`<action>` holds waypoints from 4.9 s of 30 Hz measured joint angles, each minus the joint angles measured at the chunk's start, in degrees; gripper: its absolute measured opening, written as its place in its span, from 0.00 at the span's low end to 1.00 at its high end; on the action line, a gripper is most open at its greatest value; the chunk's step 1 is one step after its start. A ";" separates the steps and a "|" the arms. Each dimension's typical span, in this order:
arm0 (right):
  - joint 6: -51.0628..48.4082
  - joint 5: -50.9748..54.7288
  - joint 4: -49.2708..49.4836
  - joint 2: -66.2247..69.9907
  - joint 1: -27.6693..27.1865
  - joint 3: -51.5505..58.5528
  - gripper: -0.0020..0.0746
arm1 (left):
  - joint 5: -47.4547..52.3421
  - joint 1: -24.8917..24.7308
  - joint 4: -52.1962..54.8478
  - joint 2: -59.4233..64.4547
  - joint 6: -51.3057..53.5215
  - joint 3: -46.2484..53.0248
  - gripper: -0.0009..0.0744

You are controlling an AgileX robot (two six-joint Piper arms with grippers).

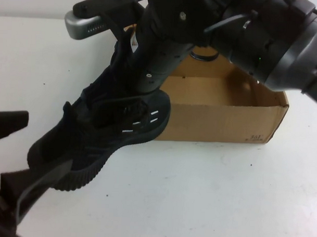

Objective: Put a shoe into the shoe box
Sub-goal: Hand over the shoe, then place the shoe in the shoe box

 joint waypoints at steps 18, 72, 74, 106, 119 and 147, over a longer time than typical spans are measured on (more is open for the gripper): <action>0.00 -0.82 4.87 0.00 0.10 -0.03 0.03 | 0.50 0.00 -6.29 12.50 7.05 0.00 0.62; -59.45 1.04 20.66 -11.75 -10.32 -1.63 0.49 | 21.46 9.10 -3.59 14.46 21.13 -5.64 0.10; -63.82 1.04 27.50 -13.15 -14.05 1.36 0.49 | 25.46 10.56 -3.59 15.73 21.25 -9.22 0.10; -75.08 0.14 43.62 -22.42 -20.90 26.61 0.51 | 29.09 2.30 -6.39 20.86 16.80 -20.04 0.10; -66.50 0.14 36.03 -22.32 -17.81 26.61 0.85 | 29.09 2.30 -6.39 20.86 17.26 -20.32 0.10; -64.20 -0.03 36.13 -20.12 -12.89 26.61 0.04 | 27.87 2.30 -5.91 20.86 5.99 -20.59 0.17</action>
